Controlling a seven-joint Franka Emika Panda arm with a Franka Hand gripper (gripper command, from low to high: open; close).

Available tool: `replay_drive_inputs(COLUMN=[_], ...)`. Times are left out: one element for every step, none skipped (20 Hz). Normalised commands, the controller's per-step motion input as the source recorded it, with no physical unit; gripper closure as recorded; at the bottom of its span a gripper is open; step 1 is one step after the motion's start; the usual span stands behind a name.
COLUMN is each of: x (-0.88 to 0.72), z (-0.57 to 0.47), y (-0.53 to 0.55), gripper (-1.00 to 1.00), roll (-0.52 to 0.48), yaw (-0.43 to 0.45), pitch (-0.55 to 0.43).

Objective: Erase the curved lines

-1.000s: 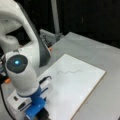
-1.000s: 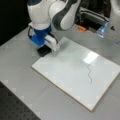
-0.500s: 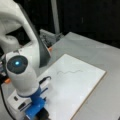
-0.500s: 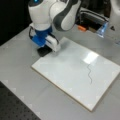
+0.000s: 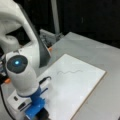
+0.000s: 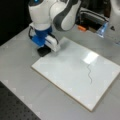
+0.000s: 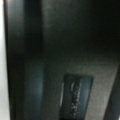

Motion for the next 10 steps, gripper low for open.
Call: replay_drive_inputs(x=[-0.02,-0.01,0.0,0.01,0.02,0.03,0.03,0.04,0.03,0.02], z=[-0.12,-0.13,-0.14,-0.15,-0.15,-0.16,-0.17,-0.17,-0.17,-0.15], y=[-0.04,-0.04,-0.04,-0.04,-0.04,-0.04,-0.03,-0.03,-0.02,-0.01], gripper=[1.0,1.0,1.0,1.0,1.0,1.0,1.0,1.0,1.0,1.0], roll=[0.079,0.083,0.084,0.084,0.083,0.081,0.079,0.079,0.075,0.067], yaw=[-0.017,-0.014,-0.01,-0.009,-0.011,-0.013,-0.014,-0.016,-0.022,-0.034], pitch=[-0.168,-0.169,-0.17,-0.167,-0.169,-0.165,-0.159,-0.154,-0.143,-0.129])
